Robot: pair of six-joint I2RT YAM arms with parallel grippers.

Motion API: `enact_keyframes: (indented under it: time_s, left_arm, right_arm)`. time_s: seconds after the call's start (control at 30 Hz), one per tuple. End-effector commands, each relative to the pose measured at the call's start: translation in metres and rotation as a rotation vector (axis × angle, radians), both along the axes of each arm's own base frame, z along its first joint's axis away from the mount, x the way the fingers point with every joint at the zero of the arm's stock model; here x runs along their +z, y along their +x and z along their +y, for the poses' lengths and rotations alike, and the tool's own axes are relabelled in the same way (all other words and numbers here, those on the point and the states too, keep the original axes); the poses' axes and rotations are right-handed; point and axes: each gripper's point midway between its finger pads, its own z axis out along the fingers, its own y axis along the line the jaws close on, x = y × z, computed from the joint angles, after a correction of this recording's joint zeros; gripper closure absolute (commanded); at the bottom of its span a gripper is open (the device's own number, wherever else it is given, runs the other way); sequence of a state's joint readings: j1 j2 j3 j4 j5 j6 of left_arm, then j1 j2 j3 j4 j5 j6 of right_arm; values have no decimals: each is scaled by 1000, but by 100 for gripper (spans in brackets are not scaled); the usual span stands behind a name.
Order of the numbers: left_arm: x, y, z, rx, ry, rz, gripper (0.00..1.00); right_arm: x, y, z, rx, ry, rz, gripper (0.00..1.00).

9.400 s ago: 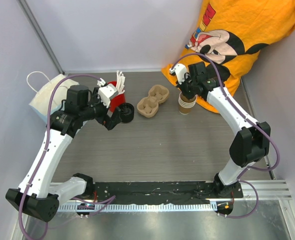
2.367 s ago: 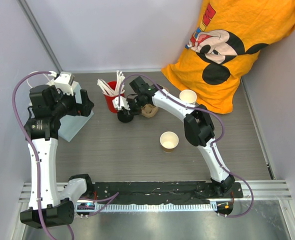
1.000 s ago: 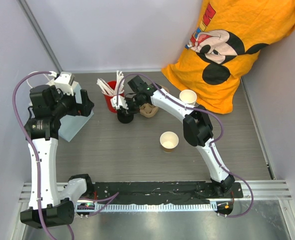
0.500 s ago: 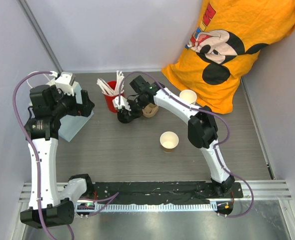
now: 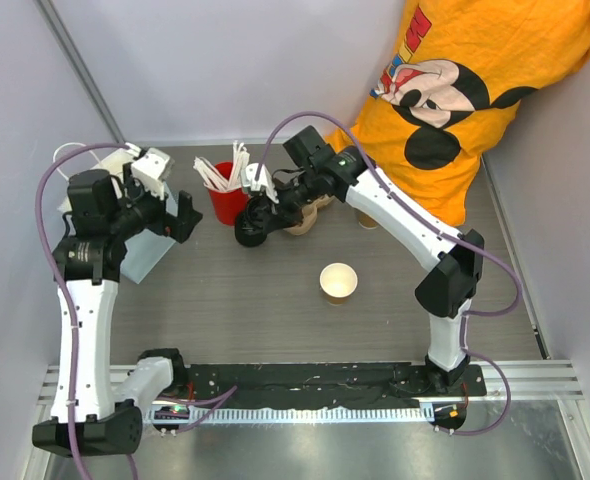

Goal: Pack the takeout coffee

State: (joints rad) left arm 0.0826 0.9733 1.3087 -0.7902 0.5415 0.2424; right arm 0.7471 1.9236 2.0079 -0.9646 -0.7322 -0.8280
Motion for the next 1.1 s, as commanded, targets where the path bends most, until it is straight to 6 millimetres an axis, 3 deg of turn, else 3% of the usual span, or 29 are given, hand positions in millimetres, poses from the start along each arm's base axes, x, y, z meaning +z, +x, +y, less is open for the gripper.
enact_keyframes:
  time_s: [0.0, 0.13, 0.2, 0.33, 0.57, 0.63, 0.7, 0.73, 0.77, 0.87, 0.9, 0.93, 1.07]
  left_arm:
    - [17, 6, -18, -102, 136, -105, 0]
    - [12, 6, -41, -206, 287, -133, 0]
    - [19, 6, -50, -255, 359, -181, 0]
    - [25, 9, -68, -337, 451, -233, 0]
    - [35, 8, -105, -438, 736, -364, 0]
    - [38, -3, -123, -557, 853, -498, 0]
    - [27, -26, -139, -683, 927, -624, 0]
    - [38, -27, -146, -692, 978, -736, 0]
    - [27, -30, -152, -721, 1007, -757, 0]
    - [36, -39, -181, -739, 960, -813, 0]
    - [27, -36, -193, -763, 957, -782, 0]
    - [33, -38, -199, -762, 922, -779, 2]
    - [20, -43, -230, -834, 883, -773, 3]
  right_arm:
    - [40, -11, -25, -105, 16, 123, 89]
    - [56, -6, -57, -200, 36, 177, 89]
    - [61, -1, -75, -240, 52, 219, 89]
    - [61, -3, -99, -278, 44, 347, 89]
    - [65, -14, -111, -268, 31, 439, 89]
    - [69, -14, -113, -269, 42, 437, 89]
    - [72, -15, -113, -266, 50, 437, 89]
    - [73, -15, -114, -265, 53, 436, 89]
    - [74, -15, -114, -264, 59, 440, 89]
    - [74, -17, -115, -259, 63, 449, 89]
    - [75, -18, -115, -257, 67, 448, 89]
    - [75, -17, -115, -257, 68, 447, 89]
    - [75, -20, -115, -241, 81, 459, 89]
